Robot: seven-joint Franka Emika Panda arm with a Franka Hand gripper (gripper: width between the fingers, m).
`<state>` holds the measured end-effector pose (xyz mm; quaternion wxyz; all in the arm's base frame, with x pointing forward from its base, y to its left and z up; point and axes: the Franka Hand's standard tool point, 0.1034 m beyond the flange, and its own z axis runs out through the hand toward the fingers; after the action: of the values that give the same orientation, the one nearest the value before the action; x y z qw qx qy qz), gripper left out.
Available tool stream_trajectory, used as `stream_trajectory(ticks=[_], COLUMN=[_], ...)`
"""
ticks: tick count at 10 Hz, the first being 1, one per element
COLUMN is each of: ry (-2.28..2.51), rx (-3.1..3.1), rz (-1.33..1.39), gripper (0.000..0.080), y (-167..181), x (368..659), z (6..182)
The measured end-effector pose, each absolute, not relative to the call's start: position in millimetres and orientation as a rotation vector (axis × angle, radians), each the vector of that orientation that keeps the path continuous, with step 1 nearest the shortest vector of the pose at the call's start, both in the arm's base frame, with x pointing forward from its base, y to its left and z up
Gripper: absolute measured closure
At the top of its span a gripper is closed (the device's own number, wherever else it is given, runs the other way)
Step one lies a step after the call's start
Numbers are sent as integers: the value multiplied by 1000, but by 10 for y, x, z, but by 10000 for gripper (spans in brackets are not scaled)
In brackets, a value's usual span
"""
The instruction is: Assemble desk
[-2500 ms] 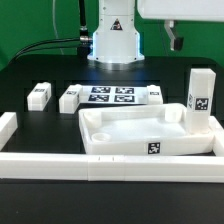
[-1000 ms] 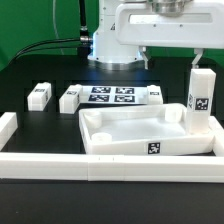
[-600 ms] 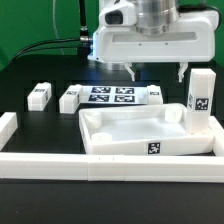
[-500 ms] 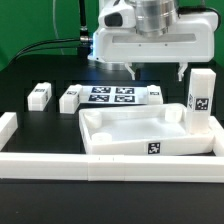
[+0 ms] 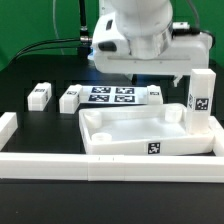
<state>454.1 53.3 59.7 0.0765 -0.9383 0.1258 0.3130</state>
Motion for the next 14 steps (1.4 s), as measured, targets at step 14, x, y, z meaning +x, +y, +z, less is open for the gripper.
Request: stream_trajectory(ticks=[14], ry=[243], rx=[-2522], rz=[1489], gripper=[151], y=[538], x=[4253], z=[303])
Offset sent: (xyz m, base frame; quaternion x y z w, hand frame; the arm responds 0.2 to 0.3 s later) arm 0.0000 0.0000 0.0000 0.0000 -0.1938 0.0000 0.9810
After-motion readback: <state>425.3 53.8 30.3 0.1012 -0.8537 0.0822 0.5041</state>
